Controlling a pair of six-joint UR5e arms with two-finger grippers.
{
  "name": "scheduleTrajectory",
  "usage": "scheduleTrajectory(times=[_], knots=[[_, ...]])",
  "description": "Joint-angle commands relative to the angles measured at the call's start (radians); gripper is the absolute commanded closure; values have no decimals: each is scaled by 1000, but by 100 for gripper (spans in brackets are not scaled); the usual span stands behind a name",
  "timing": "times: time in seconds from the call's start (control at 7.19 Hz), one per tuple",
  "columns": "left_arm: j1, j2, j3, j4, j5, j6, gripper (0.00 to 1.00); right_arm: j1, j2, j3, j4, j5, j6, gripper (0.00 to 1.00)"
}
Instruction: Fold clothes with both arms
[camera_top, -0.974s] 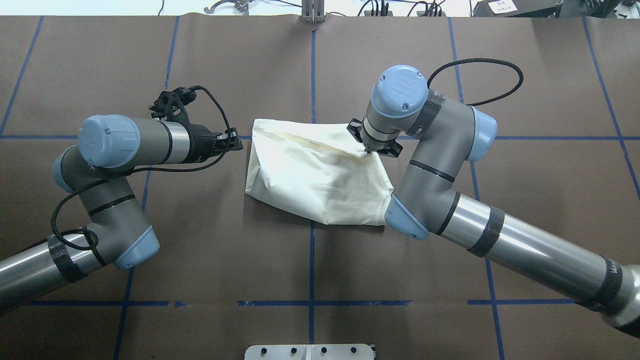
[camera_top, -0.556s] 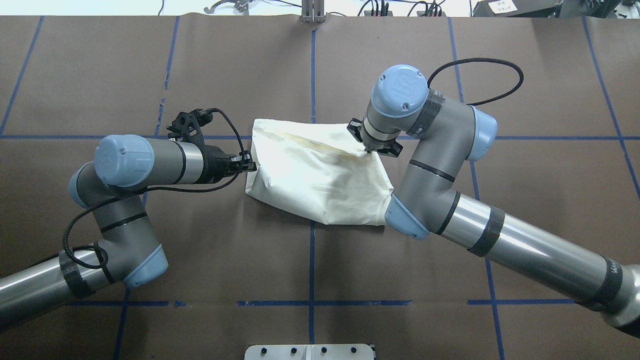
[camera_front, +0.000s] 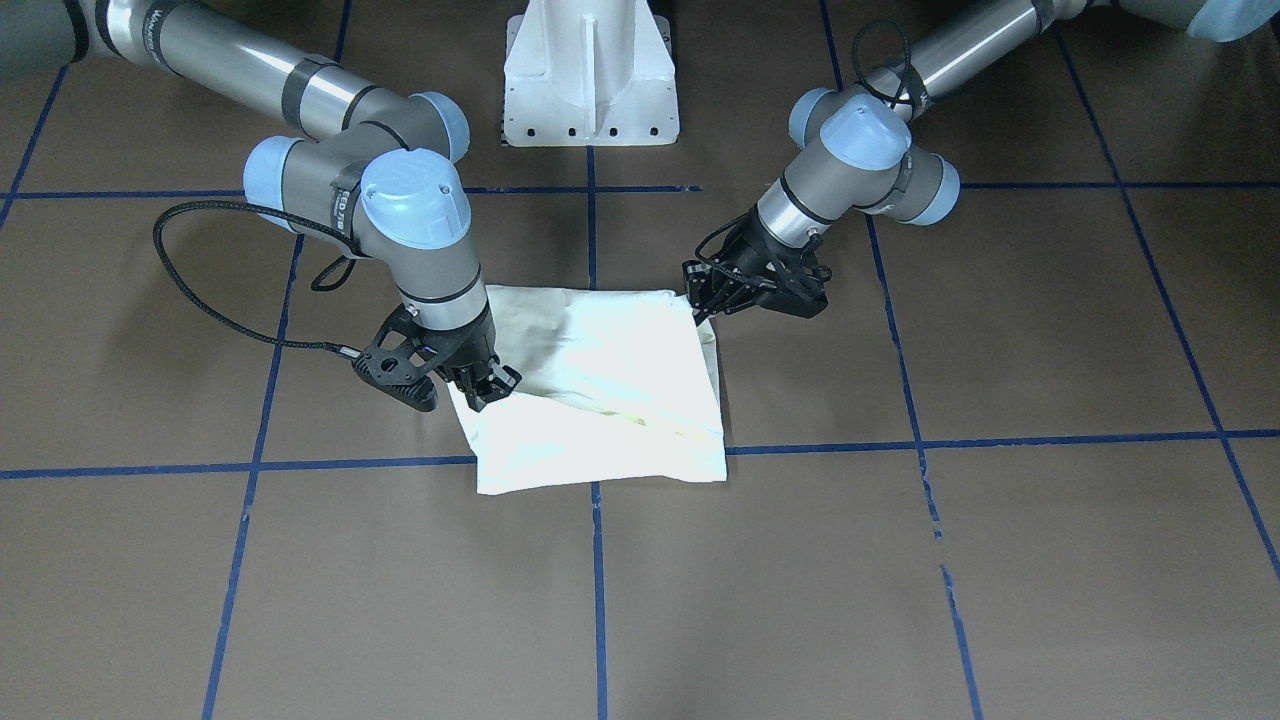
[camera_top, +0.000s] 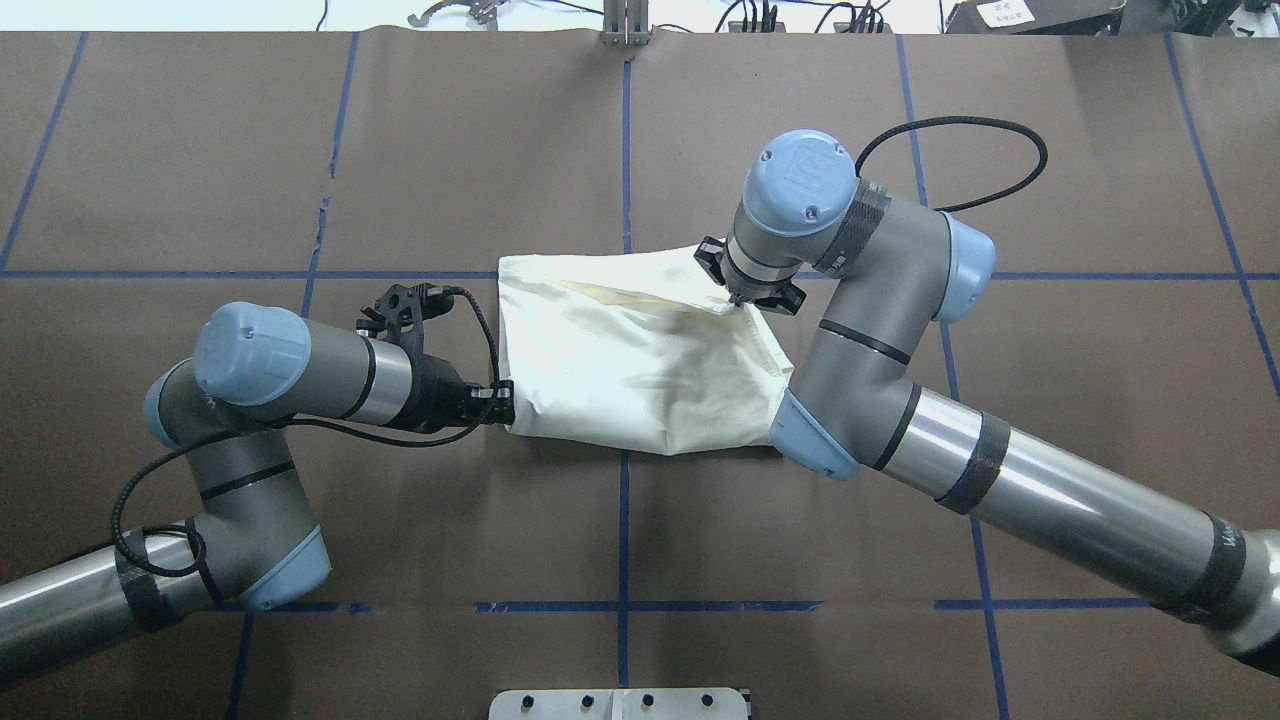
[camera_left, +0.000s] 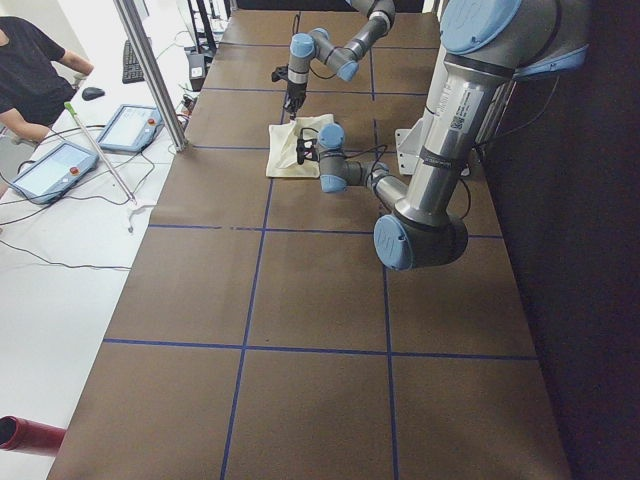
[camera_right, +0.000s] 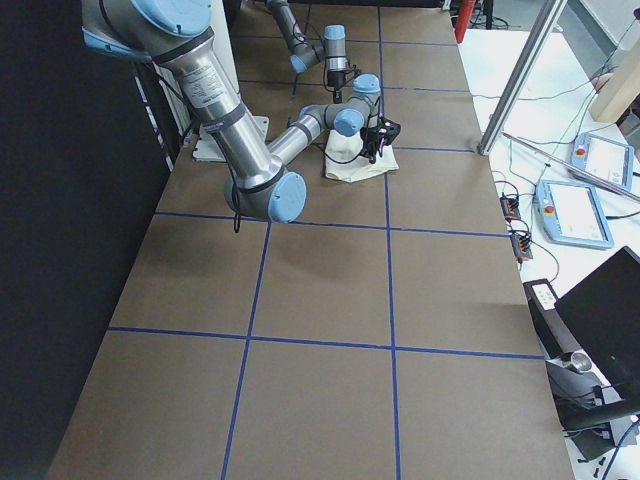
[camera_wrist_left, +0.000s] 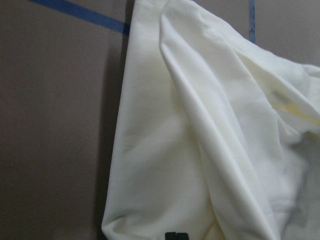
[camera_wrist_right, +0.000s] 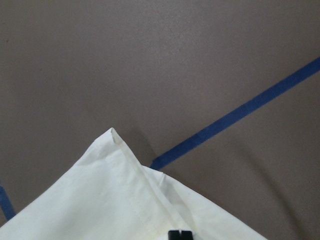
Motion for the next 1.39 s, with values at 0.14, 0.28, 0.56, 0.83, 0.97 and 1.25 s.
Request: scheduleTrajectory(times=[0.14, 0.28, 0.56, 0.83, 0.97, 1.25], knots=[[0, 31, -25, -41, -271, 34, 100, 2, -1, -1, 1, -2, 0, 100], [-11, 28, -77, -35, -261, -16, 100, 10, -1, 0, 1, 0, 0, 100], [-63, -20, -123, 8, -104, -104, 100, 14, -1, 0, 1, 0, -5, 58], [-54, -91, -76, 88, -16, -101, 100, 13, -3, 2, 1, 2, -14, 0], [-25, -96, -48, 89, 24, -101, 100, 19, -1, 5, 1, 3, -35, 0], [13, -91, -4, 89, 72, -95, 100, 66, -32, 45, 1, 99, -70, 0]])
